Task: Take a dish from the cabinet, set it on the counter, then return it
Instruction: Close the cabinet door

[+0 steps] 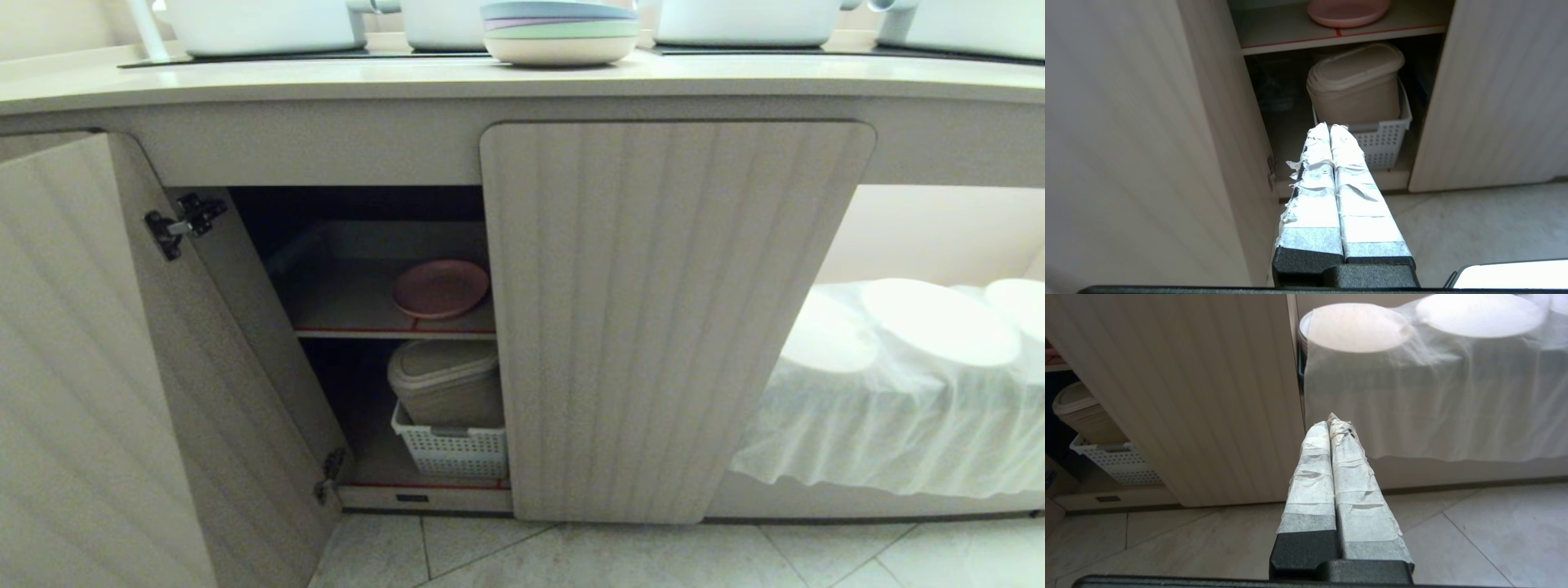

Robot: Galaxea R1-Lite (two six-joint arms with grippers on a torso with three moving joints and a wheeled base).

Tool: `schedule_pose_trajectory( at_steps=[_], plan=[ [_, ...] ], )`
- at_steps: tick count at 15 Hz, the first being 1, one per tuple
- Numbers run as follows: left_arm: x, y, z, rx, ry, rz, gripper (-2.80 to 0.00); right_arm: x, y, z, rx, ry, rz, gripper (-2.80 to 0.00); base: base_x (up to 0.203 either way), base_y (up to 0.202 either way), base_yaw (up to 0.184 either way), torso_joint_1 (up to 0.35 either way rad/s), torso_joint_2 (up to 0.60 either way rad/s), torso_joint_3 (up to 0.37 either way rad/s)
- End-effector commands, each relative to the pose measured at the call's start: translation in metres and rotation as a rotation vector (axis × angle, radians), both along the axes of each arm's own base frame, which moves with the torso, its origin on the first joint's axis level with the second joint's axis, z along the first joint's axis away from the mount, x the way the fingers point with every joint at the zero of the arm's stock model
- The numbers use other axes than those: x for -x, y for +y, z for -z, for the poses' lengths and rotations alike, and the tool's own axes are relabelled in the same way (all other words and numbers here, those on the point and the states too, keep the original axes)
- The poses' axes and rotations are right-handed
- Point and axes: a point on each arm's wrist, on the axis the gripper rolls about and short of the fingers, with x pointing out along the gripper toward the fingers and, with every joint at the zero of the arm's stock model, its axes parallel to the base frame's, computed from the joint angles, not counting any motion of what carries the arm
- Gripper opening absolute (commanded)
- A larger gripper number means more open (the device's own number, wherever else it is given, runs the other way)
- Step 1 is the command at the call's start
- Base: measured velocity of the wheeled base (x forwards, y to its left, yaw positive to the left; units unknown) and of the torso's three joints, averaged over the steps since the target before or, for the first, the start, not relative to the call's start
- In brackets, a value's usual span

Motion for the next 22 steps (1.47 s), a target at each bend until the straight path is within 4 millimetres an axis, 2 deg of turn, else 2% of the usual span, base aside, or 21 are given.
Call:
schedule_pose_trajectory(
  at_steps=[1,8,22],
  plan=[
    [0.0,0.0,0.0,0.0,0.0,0.001,-2.8,0.0,0.0,-0.0001,0.0,-0.001,0.0,-2.8,-0.194,0.0,-0.002,0.002,0.0,0.002],
    [0.0,0.0,0.0,-0.002,0.0,-0.001,-2.8,0.0,0.0,-0.0001,0.0,-0.001,0.0,-2.8,-0.168,0.0,-0.002,0.001,0.0,0.004],
    [0.0,0.0,-0.0001,0.017,-0.001,-0.002,-2.8,0.0,0.0,-0.0001,0.0,-0.001,0.0,-2.8,0.0,0.0,0.0,0.0,0.0,0.0]
  ],
)
